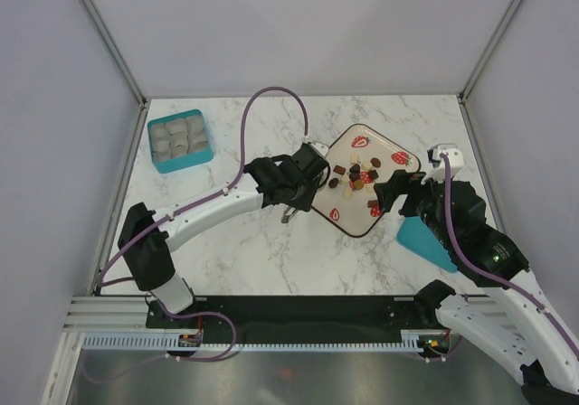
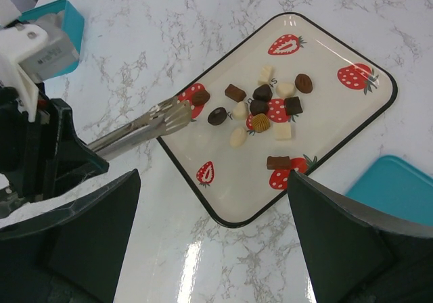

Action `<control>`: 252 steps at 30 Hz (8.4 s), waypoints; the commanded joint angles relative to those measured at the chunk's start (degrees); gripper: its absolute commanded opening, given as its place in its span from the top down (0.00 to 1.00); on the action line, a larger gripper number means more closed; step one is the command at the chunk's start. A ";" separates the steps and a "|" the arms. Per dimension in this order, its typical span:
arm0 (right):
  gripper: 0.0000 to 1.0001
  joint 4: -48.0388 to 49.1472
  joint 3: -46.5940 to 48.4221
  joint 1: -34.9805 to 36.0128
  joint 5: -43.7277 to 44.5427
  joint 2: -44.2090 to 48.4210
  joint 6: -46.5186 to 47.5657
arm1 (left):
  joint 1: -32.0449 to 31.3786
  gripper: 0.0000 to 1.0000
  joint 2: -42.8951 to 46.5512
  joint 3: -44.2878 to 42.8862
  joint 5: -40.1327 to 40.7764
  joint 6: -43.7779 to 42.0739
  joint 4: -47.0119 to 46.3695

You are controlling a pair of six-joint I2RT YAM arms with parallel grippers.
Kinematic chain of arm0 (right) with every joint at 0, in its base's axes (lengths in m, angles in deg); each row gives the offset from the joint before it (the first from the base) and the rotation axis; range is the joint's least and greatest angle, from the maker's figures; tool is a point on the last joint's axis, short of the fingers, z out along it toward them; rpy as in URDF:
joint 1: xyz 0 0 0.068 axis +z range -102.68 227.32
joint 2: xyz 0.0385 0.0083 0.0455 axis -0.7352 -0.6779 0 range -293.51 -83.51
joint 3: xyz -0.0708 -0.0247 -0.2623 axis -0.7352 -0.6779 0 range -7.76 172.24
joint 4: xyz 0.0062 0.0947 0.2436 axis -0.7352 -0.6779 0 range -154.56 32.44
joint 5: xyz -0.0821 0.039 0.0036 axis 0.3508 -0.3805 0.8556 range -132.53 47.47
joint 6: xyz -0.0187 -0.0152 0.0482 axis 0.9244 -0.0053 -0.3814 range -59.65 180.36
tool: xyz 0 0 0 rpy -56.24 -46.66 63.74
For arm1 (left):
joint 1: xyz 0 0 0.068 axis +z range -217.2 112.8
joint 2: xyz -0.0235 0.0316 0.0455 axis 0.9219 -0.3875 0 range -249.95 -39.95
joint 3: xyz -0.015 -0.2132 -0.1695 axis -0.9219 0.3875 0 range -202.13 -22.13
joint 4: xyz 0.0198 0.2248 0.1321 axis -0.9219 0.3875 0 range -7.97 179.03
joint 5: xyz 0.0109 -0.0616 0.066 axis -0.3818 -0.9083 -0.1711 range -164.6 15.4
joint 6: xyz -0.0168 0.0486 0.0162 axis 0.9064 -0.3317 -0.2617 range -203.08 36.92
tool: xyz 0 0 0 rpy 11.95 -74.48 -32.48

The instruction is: Pack the chocolate

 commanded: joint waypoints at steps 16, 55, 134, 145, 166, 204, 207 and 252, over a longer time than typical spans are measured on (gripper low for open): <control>0.02 0.42 -0.78 0.12 -2.28 0.81 -0.72 | 31.55 0.66 3.23 -13.56 9.21 -5.73 3.64; 0.02 2.88 -0.87 0.12 -0.25 -3.85 2.18 | 50.21 0.64 -20.42 -24.29 4.73 -2.47 -4.71; 0.02 -3.54 4.14 0.12 1.42 -0.34 -1.16 | 5.74 0.47 -8.46 -0.91 -14.43 -10.12 -10.07; 0.02 -3.54 3.88 0.12 1.77 -0.16 -0.81 | 5.83 0.53 -9.96 -1.97 -13.47 -10.21 -10.42; 0.02 -2.83 3.09 0.12 0.71 0.63 -1.42 | 10.92 0.60 -2.31 -15.85 -5.91 -7.57 5.31; 0.02 2.61 -2.36 0.12 -2.10 -1.56 -0.19 | 57.95 0.61 -15.66 -24.81 0.95 -4.23 -0.14; 0.02 3.14 -2.63 0.12 -1.92 -2.36 -0.19 | 58.04 0.61 -17.51 -26.48 0.69 -5.64 -0.49; 0.02 -2.65 3.26 0.12 -0.96 0.19 -3.00 | 32.51 0.50 3.39 -11.82 -8.55 -10.83 1.09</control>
